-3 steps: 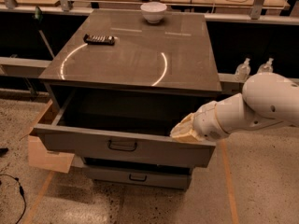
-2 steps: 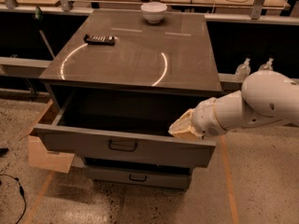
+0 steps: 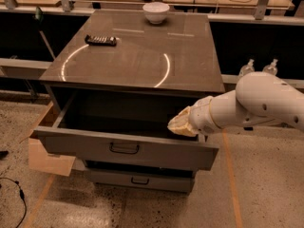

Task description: Open top drawer

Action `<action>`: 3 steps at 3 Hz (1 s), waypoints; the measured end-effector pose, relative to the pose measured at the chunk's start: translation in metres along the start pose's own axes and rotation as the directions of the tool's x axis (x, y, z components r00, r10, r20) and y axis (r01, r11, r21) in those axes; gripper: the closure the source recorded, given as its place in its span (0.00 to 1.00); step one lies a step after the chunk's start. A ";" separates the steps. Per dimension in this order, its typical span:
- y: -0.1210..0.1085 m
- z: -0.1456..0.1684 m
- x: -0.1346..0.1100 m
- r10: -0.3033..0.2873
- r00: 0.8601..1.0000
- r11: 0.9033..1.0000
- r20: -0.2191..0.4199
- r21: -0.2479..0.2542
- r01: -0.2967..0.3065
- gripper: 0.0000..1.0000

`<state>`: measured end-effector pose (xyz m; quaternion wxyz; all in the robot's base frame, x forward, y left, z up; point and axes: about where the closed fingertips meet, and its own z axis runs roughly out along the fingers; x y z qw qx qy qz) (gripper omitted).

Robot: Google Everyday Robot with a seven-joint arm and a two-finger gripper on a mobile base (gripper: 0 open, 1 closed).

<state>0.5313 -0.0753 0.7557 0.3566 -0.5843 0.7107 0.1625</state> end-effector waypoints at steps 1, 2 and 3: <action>-0.005 0.010 0.001 -0.009 1.000 1.000 -0.002 0.011 0.009 1.00; -0.010 0.021 0.002 -0.032 0.999 0.999 -0.010 0.013 0.032 1.00; -0.013 0.031 0.007 -0.060 0.997 0.998 -0.037 0.007 0.061 1.00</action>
Offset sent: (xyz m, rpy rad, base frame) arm 0.0281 0.0139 -0.0254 -0.0418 -0.0470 0.0230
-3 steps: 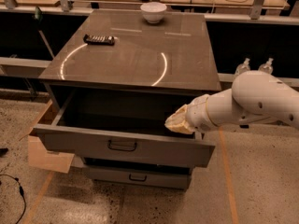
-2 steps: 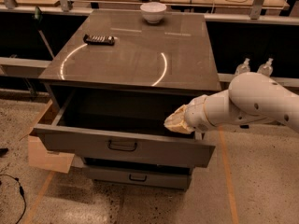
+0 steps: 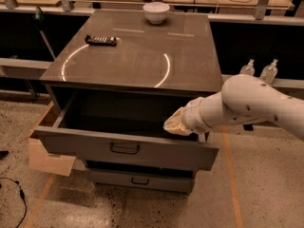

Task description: Open top drawer

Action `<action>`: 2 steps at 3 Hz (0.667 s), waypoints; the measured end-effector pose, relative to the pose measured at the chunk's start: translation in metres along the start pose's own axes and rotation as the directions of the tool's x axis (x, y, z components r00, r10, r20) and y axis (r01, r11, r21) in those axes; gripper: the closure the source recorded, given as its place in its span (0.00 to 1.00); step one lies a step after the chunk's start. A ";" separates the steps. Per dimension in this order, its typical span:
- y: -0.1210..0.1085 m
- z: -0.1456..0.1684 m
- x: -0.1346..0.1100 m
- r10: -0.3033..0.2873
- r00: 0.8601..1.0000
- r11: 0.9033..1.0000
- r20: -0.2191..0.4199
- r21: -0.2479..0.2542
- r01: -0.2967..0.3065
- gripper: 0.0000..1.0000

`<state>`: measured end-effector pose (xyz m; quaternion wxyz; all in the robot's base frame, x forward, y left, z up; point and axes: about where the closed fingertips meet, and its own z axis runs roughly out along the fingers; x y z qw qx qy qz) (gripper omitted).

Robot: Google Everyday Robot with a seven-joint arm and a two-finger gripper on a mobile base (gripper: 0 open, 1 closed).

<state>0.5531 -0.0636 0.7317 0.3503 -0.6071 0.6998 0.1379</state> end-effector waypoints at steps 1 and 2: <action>0.000 0.009 0.005 -0.036 0.999 0.999 -0.033 -0.024 0.035 1.00; 0.007 0.015 0.011 -0.062 0.996 0.996 -0.064 -0.063 0.058 1.00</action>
Offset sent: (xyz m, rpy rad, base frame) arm -0.0069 0.0005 -0.0321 -0.1305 0.0514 0.1074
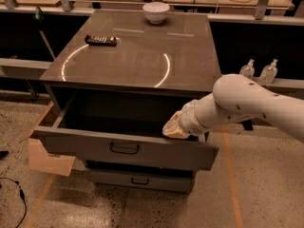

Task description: Open top drawer

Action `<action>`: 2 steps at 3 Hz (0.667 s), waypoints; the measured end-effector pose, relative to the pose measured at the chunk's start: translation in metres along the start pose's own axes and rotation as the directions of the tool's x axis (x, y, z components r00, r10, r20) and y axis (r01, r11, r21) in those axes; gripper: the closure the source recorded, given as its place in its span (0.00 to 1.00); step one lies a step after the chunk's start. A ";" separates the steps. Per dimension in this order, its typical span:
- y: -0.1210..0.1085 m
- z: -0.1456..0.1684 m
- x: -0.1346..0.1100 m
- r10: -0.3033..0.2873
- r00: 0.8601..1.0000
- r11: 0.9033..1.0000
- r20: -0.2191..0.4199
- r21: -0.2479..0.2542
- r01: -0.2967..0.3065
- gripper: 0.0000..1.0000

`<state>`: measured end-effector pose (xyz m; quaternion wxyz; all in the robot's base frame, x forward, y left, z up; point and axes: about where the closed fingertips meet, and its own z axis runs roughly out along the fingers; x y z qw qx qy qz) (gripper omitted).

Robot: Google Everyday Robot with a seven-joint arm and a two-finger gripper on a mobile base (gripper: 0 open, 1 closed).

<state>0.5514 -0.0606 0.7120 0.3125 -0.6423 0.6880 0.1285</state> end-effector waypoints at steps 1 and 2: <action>0.010 0.003 0.006 -0.021 0.999 0.999 -0.036 -0.049 0.020 1.00; 0.016 0.001 0.008 -0.030 0.998 0.996 -0.055 -0.080 0.026 1.00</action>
Offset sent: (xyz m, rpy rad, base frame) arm -0.0233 -0.0084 -0.0103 -0.0921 0.0840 0.0750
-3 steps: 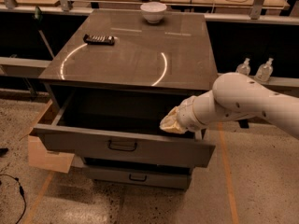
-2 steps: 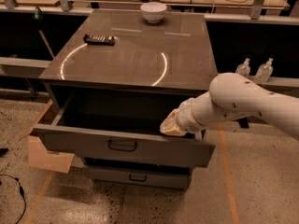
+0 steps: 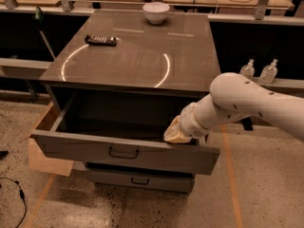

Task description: Open top drawer

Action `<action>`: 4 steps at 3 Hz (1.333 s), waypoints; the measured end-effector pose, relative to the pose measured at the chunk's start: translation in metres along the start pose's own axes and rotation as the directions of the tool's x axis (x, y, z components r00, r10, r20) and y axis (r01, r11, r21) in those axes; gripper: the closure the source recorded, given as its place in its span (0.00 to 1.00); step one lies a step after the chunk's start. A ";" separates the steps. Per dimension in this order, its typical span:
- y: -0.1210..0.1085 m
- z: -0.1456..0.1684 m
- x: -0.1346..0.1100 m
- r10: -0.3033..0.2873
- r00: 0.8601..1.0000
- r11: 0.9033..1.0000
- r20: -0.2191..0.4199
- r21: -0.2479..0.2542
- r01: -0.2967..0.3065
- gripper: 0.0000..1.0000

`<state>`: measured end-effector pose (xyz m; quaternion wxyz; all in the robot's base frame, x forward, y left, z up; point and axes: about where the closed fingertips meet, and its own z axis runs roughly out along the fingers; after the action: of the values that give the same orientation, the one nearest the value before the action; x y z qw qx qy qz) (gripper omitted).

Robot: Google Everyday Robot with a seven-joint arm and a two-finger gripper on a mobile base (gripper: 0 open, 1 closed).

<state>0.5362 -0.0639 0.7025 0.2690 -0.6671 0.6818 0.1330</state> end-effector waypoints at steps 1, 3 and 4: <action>0.006 -0.005 0.000 -0.004 1.000 1.000 -0.012 -0.020 0.004 1.00; 0.033 -0.019 -0.004 0.002 1.000 0.998 -0.021 -0.055 -0.003 1.00; 0.038 -0.024 -0.008 0.006 1.000 0.999 -0.020 -0.051 -0.007 1.00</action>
Offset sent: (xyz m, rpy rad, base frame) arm -0.0288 -0.0088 0.0183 -0.0281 0.0348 0.0277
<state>0.4945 -0.0673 0.7202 0.2447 -0.6729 0.6830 0.1443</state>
